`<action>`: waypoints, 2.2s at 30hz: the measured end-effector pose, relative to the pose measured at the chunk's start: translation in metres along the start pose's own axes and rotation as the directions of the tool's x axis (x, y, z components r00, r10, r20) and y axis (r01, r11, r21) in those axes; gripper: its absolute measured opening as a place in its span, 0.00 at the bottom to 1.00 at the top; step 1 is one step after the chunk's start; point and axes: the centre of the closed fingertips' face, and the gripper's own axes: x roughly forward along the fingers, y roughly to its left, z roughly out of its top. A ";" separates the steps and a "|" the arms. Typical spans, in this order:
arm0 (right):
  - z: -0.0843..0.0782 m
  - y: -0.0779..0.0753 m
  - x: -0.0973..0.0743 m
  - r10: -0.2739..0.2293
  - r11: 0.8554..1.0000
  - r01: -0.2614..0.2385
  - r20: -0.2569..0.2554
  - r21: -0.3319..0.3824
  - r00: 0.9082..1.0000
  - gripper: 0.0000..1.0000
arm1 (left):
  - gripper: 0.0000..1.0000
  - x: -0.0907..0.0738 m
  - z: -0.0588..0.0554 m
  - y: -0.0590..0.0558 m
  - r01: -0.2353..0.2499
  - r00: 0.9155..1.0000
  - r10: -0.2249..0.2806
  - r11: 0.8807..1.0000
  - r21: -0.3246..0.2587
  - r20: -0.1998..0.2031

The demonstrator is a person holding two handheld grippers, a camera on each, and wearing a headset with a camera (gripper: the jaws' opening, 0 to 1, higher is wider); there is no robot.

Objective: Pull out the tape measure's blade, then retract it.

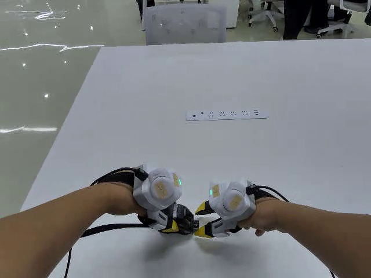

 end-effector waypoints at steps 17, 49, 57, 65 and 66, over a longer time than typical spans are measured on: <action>-0.003 0.000 0.009 0.014 0.999 -0.016 -0.055 -0.047 0.998 0.16 | 0.31 -0.001 0.000 0.000 -0.007 1.000 0.007 1.000 -0.002 0.010; -0.015 0.001 0.000 0.020 1.000 -0.019 -0.086 0.006 0.996 0.10 | 0.31 -0.001 0.000 0.000 -0.007 1.000 0.007 1.000 0.012 -0.005; -0.023 -0.001 -0.007 0.028 0.999 -0.026 -0.084 0.022 0.996 0.11 | 0.31 0.000 0.000 0.000 -0.011 1.000 0.011 1.000 0.003 0.001; -0.035 -0.001 -0.017 0.030 0.999 -0.026 -0.089 0.043 0.996 0.11 | 0.31 0.000 0.000 0.001 -0.013 1.000 0.013 1.000 -0.001 0.002; -0.036 -0.001 -0.018 0.032 0.999 -0.028 -0.088 0.043 0.996 0.11 | 0.31 0.000 0.000 0.001 -0.013 1.000 0.013 1.000 0.000 0.002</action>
